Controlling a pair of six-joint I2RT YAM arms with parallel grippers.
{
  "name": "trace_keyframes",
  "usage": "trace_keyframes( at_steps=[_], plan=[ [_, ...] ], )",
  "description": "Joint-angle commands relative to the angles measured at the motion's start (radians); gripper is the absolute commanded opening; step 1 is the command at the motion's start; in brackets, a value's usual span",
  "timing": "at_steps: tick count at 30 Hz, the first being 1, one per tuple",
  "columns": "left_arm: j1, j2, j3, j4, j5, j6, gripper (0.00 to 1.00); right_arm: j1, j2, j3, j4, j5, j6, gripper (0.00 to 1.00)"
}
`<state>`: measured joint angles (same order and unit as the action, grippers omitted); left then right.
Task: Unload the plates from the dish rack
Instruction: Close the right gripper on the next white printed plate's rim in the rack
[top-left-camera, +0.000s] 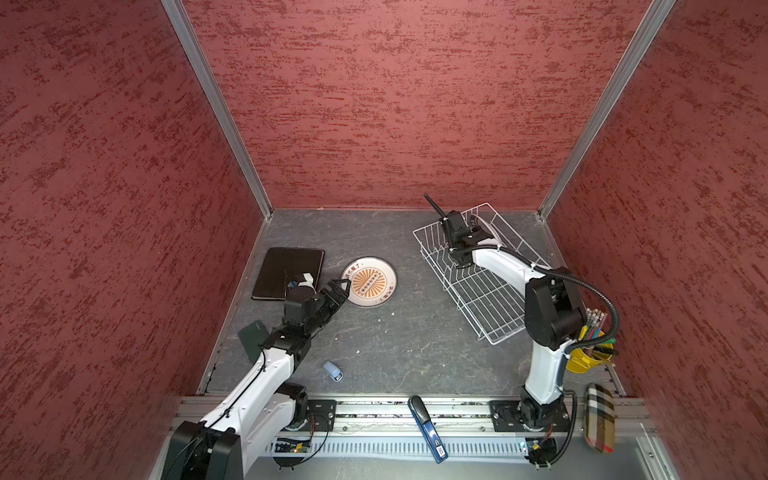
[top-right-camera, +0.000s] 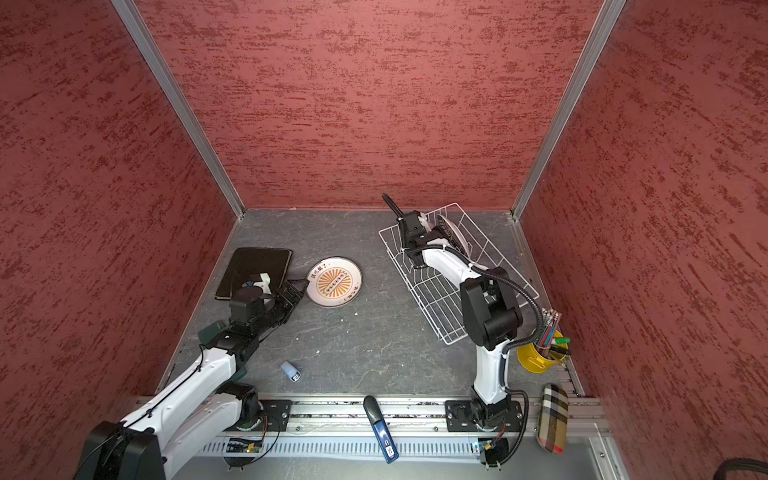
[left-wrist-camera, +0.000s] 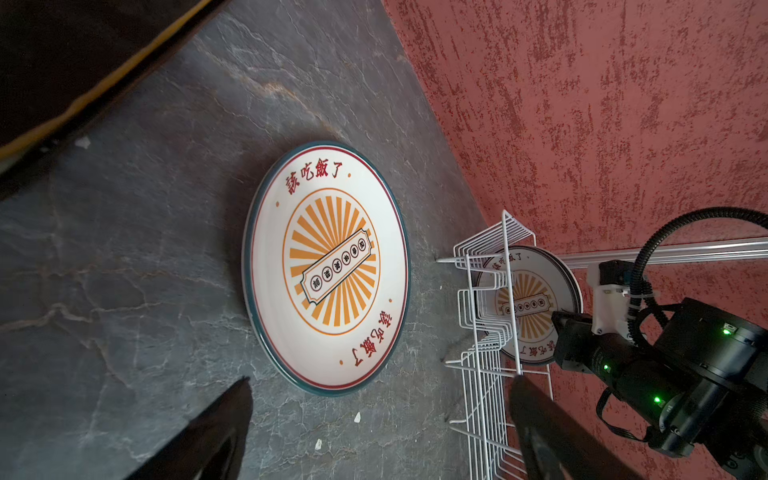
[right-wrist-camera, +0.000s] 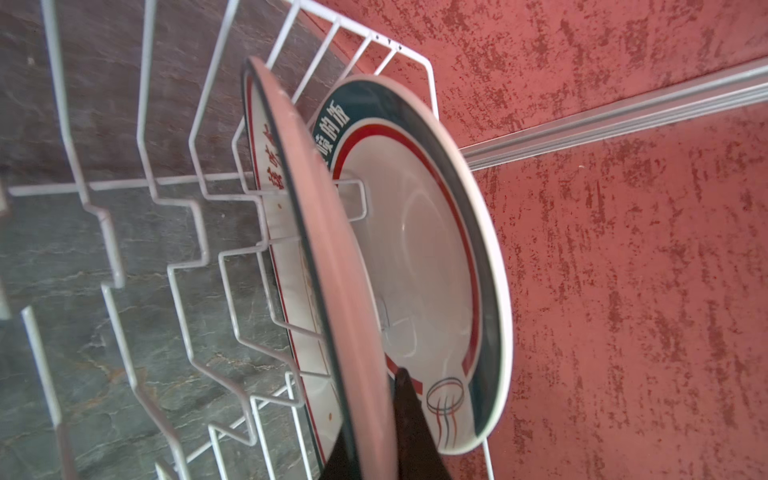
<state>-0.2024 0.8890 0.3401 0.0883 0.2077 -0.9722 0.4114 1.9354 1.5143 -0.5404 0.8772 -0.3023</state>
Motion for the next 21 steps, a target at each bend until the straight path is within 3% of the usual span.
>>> trace_keyframes(
  at_steps=[1, 21],
  plan=[
    [-0.008, 0.004, 0.009, 0.013, 0.005, 0.001, 0.96, -0.005, 0.015, 0.004, -0.003, 0.023, 0.025, 0.0],
    [-0.029, 0.008, 0.031, 0.006, -0.004, 0.002, 0.96, 0.006, -0.087, 0.061, -0.047, 0.026, 0.009, 0.0]
  ],
)
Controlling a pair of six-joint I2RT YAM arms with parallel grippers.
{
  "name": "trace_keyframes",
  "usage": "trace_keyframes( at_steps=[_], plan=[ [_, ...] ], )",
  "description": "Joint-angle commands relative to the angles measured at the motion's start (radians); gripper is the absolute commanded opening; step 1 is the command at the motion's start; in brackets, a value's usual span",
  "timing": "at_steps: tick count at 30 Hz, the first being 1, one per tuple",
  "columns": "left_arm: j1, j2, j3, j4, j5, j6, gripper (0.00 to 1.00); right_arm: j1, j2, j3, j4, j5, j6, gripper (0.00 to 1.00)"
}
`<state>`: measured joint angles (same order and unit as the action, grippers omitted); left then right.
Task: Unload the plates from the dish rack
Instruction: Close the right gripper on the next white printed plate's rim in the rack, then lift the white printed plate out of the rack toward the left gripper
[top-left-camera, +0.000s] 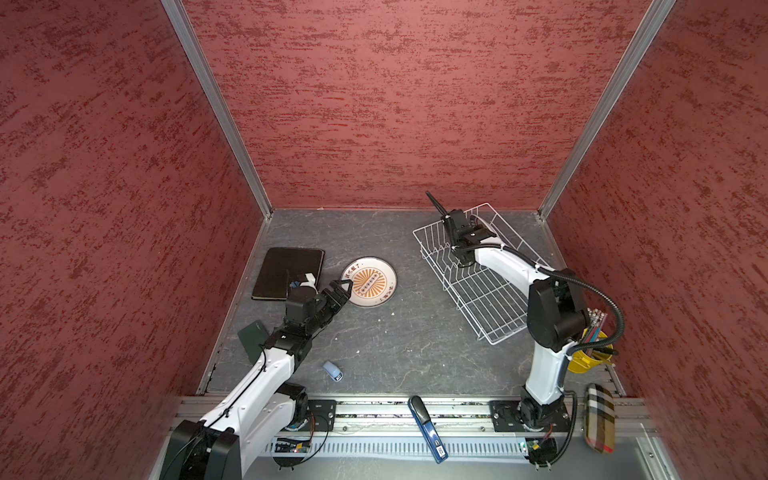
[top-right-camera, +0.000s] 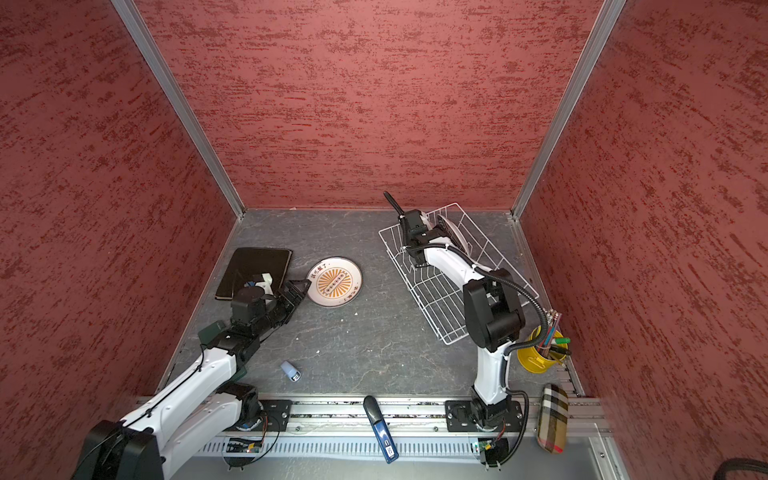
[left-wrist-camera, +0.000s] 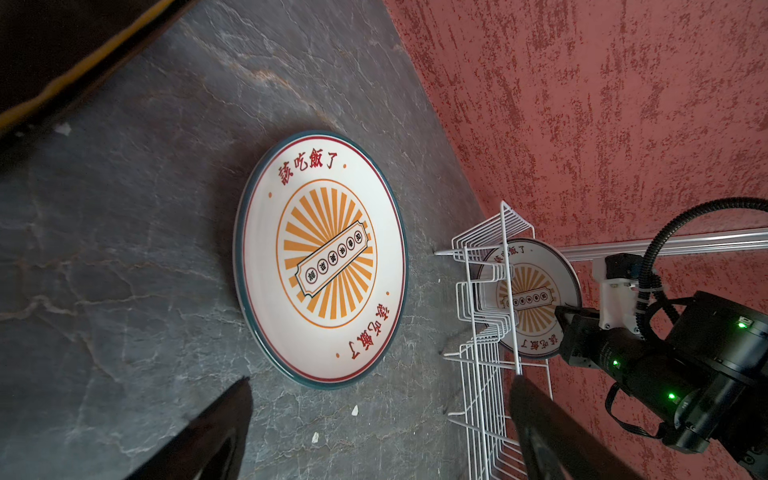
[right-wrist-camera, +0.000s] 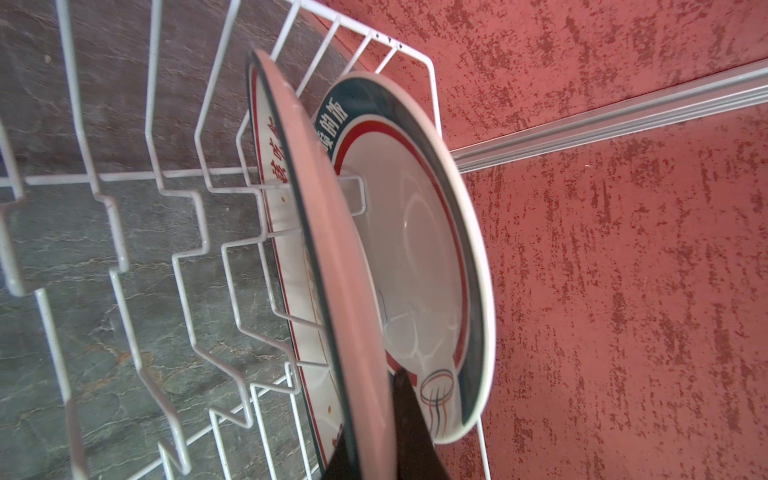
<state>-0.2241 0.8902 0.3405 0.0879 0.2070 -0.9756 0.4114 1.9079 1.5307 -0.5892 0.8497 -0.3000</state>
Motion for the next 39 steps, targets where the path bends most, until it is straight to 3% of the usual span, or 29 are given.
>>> trace_keyframes(
  at_steps=[1, 27, 39],
  plan=[
    [-0.01, 0.006, 0.03, 0.007, -0.005, 0.005, 0.96, 0.007, -0.065, 0.046, 0.003, 0.057, 0.002, 0.0],
    [-0.068, 0.011, 0.058, 0.001, -0.053, 0.002, 0.96, 0.079, -0.221, 0.119, 0.039, 0.12, -0.086, 0.0],
    [-0.117, -0.015, 0.079, -0.015, -0.059, -0.003, 0.96, 0.127, -0.448, 0.061, 0.016, -0.005, 0.072, 0.0]
  ],
)
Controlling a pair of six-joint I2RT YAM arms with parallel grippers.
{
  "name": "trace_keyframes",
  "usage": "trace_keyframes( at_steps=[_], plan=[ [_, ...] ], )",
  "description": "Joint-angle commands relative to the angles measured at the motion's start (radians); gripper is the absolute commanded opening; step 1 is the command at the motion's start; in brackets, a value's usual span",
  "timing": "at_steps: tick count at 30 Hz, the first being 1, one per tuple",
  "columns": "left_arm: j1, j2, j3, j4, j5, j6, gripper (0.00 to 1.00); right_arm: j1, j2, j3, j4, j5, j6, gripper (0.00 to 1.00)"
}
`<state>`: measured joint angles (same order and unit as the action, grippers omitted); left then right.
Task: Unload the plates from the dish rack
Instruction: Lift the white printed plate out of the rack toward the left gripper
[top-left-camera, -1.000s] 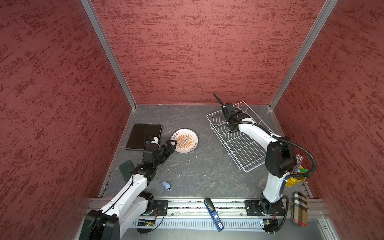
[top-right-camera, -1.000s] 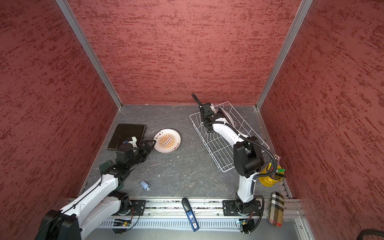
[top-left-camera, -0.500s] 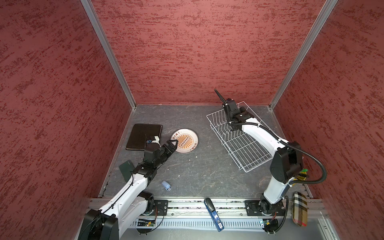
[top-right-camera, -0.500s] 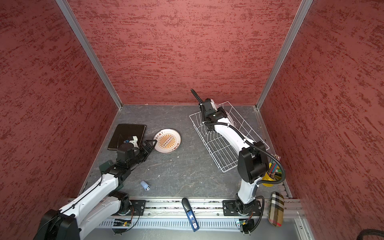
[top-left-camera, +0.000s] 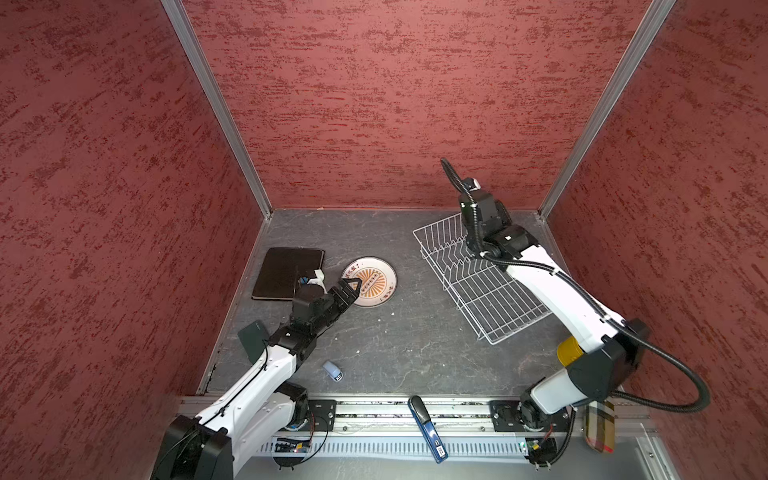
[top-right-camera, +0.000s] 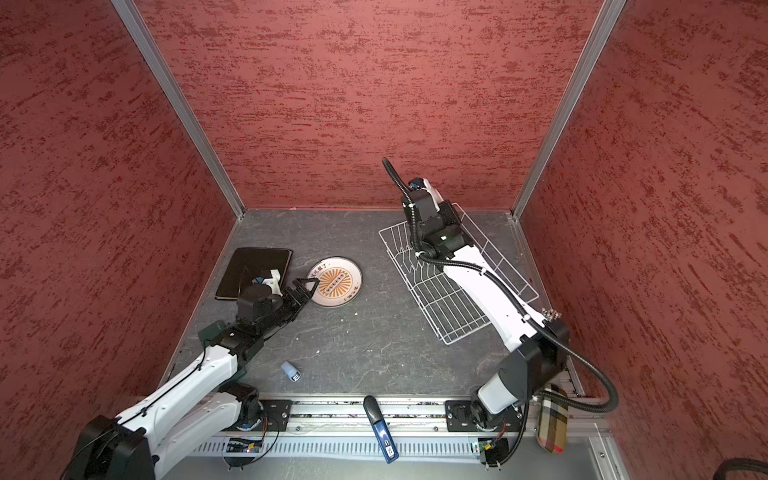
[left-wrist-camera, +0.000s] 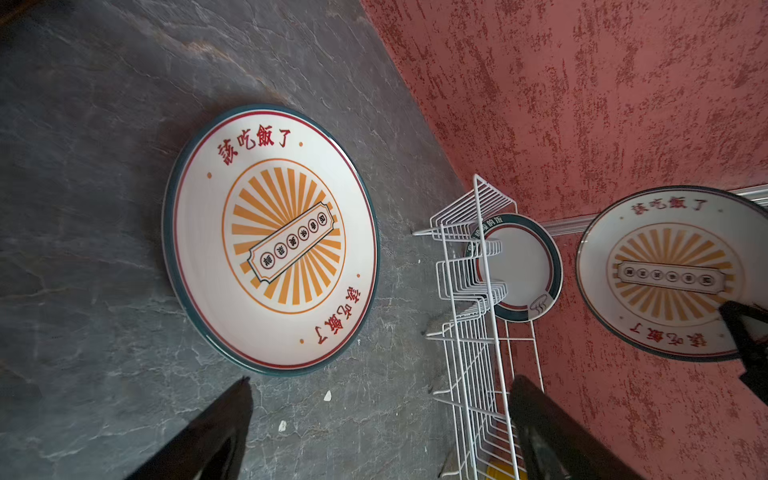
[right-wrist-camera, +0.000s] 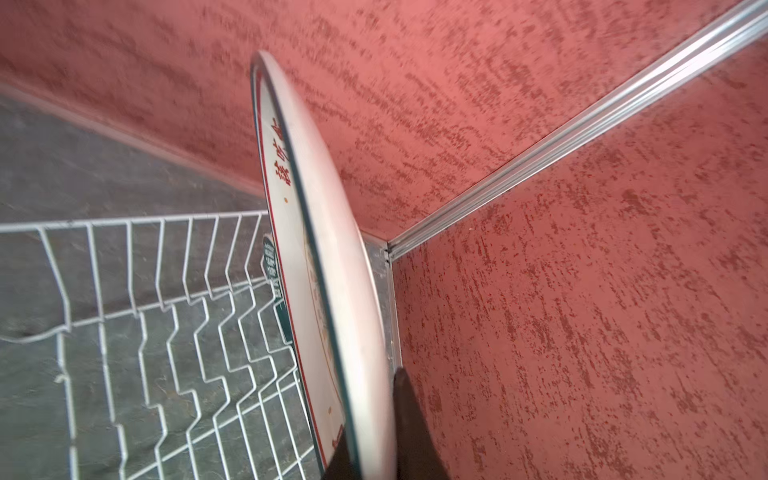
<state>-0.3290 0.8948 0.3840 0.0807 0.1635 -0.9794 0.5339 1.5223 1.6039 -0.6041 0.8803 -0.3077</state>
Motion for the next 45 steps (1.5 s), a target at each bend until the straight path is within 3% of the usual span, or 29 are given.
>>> trace_keyframes(
  at_steps=[1, 7, 11, 18, 28, 33, 38, 45],
  plan=[
    [-0.016, -0.023, 0.036, -0.012, -0.019, 0.001, 0.96, 0.005, -0.078, -0.021, 0.023, -0.064, 0.108, 0.0],
    [-0.038, -0.03, 0.037, 0.004, -0.037, -0.015, 0.97, 0.004, -0.233, -0.13, 0.043, -0.356, 0.357, 0.0],
    [-0.045, 0.012, 0.067, 0.03, -0.024, -0.018, 0.97, 0.004, -0.345, -0.28, 0.182, -0.561, 0.519, 0.0],
    [-0.059, 0.071, 0.084, 0.088, 0.007, -0.016, 0.97, 0.004, -0.449, -0.468, 0.373, -0.771, 0.636, 0.0],
    [-0.096, 0.14, 0.099, 0.159, 0.034, 0.017, 0.97, 0.005, -0.416, -0.631, 0.572, -0.963, 0.824, 0.0],
    [-0.092, 0.155, 0.115, 0.202, 0.083, 0.057, 0.97, 0.004, -0.336, -0.622, 0.6, -1.075, 0.901, 0.0],
    [-0.059, 0.202, 0.092, 0.341, 0.178, 0.023, 0.96, 0.003, -0.315, -0.673, 0.705, -1.136, 0.982, 0.0],
    [-0.015, 0.29, 0.046, 0.577, 0.285, -0.046, 0.91, 0.005, -0.295, -0.693, 0.708, -1.187, 1.02, 0.0]
  ],
)
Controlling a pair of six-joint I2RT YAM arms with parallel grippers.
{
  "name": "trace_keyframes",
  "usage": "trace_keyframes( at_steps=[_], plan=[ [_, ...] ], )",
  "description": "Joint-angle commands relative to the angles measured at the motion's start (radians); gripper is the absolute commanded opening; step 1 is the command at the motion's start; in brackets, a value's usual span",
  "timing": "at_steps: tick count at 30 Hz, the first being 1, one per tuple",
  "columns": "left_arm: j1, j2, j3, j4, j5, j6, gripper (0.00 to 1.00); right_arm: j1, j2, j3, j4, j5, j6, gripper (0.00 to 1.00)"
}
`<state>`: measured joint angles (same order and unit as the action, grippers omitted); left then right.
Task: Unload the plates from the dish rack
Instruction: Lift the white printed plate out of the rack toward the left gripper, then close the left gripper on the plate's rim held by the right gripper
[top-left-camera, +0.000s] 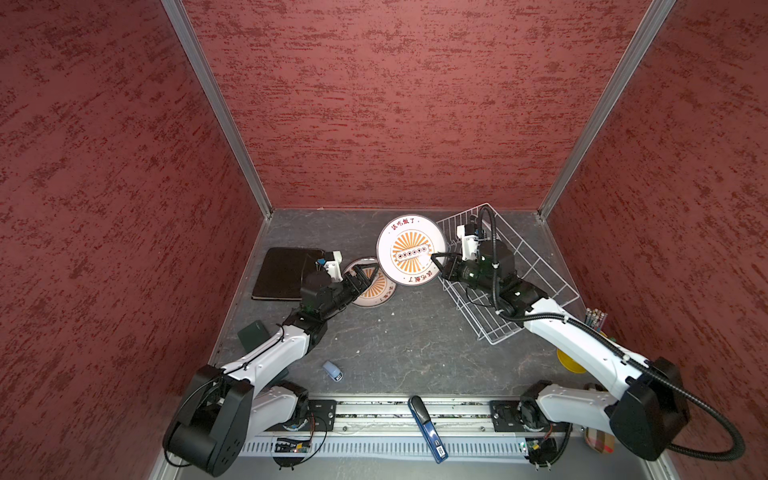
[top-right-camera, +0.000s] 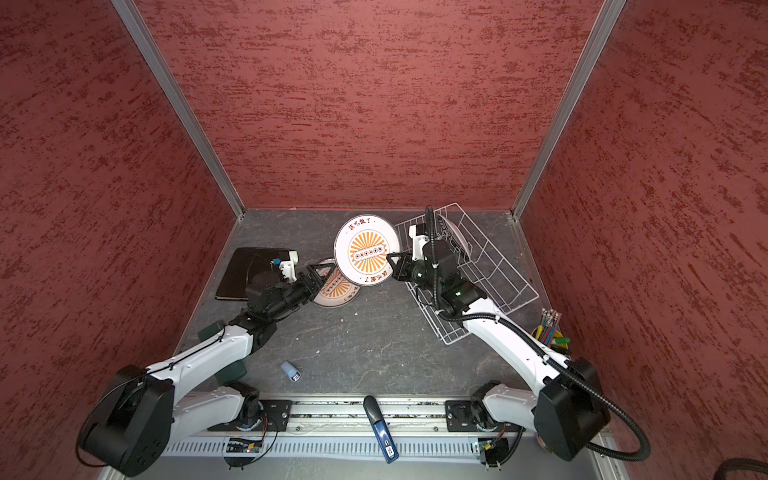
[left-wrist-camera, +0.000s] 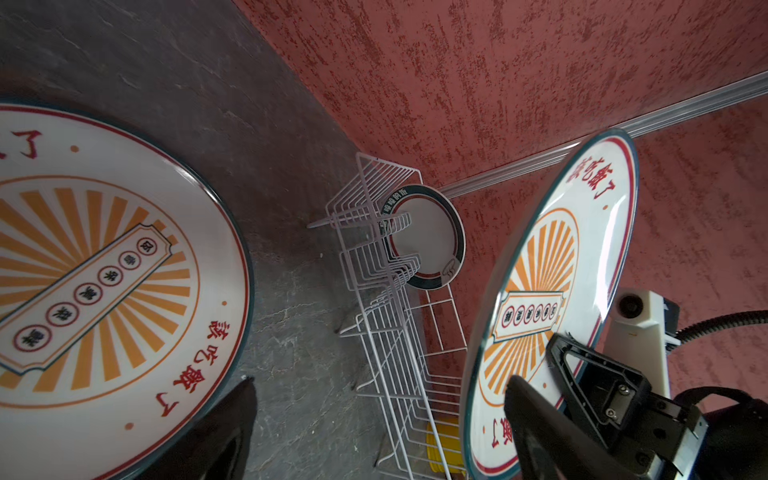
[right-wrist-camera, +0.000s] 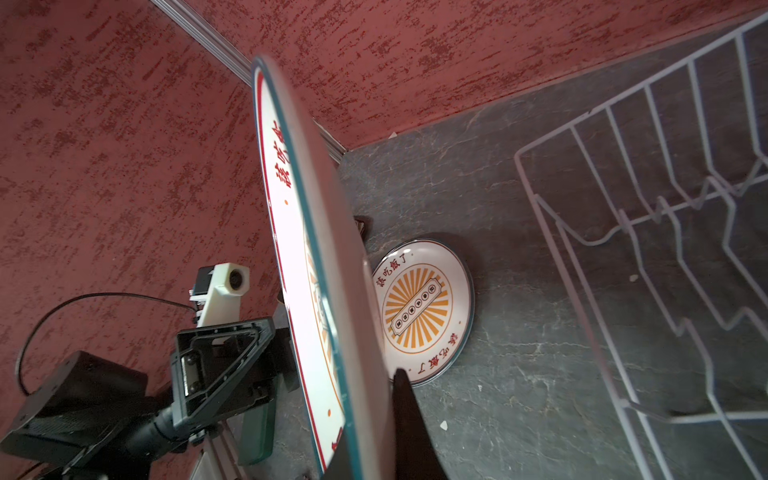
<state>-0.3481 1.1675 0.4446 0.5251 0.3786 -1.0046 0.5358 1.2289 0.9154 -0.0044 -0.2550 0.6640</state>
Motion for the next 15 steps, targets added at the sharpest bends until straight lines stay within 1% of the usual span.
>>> trace_keyframes(
  at_steps=[1, 7, 10, 15],
  plan=[
    [0.003, 0.023, -0.014, 0.144, 0.076, -0.022, 0.9, 0.003, 0.001, -0.008, 0.11, -0.055, 0.055, 0.0],
    [0.001, 0.029, -0.02, 0.182, 0.088, -0.023, 0.86, 0.003, 0.014, -0.025, 0.136, -0.091, 0.086, 0.0],
    [0.001, 0.024, -0.015, 0.178, 0.088, -0.022, 0.85, 0.003, 0.016, -0.026, 0.129, -0.092, 0.089, 0.0],
    [0.001, 0.03, -0.015, 0.183, 0.089, -0.024, 0.81, 0.003, 0.016, -0.049, 0.168, -0.125, 0.115, 0.0]
  ],
)
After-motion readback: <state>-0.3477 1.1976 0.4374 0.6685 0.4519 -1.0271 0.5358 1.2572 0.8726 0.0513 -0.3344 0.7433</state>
